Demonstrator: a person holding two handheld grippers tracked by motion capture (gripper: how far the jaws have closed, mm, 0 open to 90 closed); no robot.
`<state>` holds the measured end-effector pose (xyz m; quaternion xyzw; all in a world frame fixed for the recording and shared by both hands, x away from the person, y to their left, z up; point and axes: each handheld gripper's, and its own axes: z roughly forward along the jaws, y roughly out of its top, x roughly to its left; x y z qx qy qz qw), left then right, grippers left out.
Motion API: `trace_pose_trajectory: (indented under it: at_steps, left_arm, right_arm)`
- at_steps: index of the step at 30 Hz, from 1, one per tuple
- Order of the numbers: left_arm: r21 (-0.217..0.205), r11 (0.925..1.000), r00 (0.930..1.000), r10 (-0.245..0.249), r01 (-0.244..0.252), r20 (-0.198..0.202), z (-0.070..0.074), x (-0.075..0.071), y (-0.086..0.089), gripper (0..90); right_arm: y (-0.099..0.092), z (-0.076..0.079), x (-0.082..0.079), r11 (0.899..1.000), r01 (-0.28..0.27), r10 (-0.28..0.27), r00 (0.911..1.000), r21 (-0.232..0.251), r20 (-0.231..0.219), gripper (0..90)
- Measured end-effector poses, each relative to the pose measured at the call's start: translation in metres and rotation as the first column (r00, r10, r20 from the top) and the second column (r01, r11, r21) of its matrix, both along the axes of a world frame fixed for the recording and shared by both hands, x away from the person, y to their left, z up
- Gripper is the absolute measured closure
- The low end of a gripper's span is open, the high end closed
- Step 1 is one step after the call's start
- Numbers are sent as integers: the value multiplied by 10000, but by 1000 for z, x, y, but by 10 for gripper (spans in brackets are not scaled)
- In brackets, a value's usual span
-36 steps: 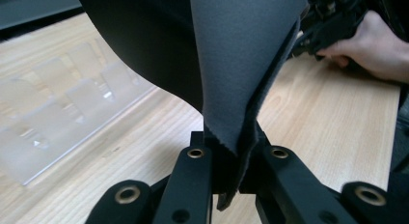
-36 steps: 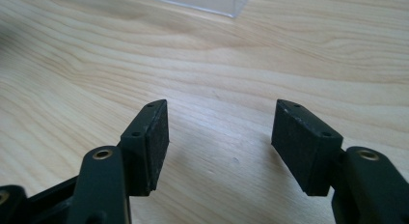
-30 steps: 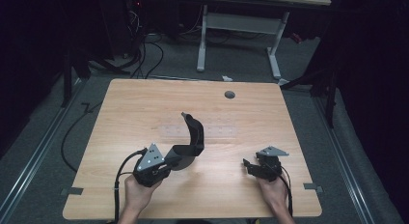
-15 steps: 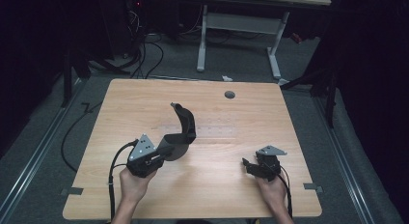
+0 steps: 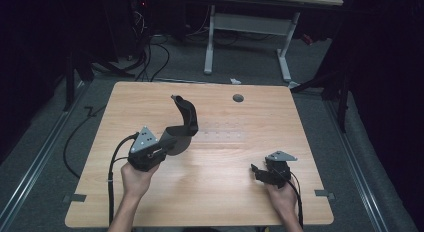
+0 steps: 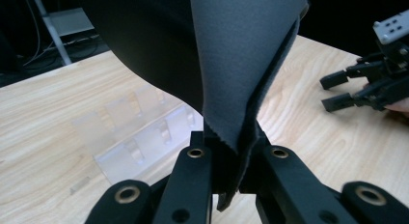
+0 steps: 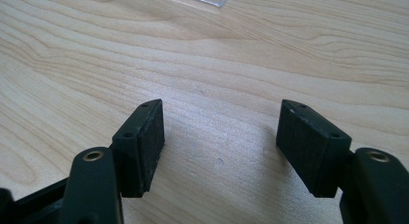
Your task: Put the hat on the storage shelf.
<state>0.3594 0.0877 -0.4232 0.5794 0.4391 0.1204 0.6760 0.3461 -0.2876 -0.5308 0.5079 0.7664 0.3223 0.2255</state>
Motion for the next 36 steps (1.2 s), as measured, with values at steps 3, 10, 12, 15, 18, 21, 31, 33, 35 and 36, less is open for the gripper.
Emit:
trace_pose_trajectory:
  at_steps: [3,10,12,15,18,21,31,33,35,36]
  left_arm:
    - [9,10000,10000,86,-86,-26,3,6,1,864]
    - [161,9993,9993,351,-350,-94,8,22,3,864]
    - [186,9988,9990,449,-447,-85,9,26,3,864]
    - [376,9972,9979,649,-650,38,10,32,3,864]
    - [464,9957,9968,798,-800,46,10,38,3,863]
    - [442,9943,9953,963,-966,75,8,44,5,864]
    - [419,9882,9890,1475,-1471,-59,0,60,7,864]
    - [511,9861,9872,1590,-1583,-87,-2,64,8,863]
    - [554,9847,9861,1658,-1651,-89,-3,66,8,863]
    - [550,9839,9853,1706,-1699,-82,-4,66,8,864]
  right_arm:
    - [0,0,0,10000,-19,19,10000,-4,10,341]
    - [0,0,0,10000,-24,24,10000,0,9,339]
    - [0,0,0,10000,-27,27,10000,-2,5,339]
    - [0,0,0,10000,-31,31,10000,-13,20,339]
    - [0,0,0,10000,-23,23,10000,-3,11,339]
    - [0,0,0,10000,-29,29,10000,-12,20,339]
    - [0,0,0,10000,-29,29,10000,-11,19,339]
    - [0,0,0,10000,-23,23,10000,-2,12,339]
    - [0,0,0,10000,-26,26,10000,-2,15,339]
    - [0,0,0,10000,-38,38,10000,-11,25,338]
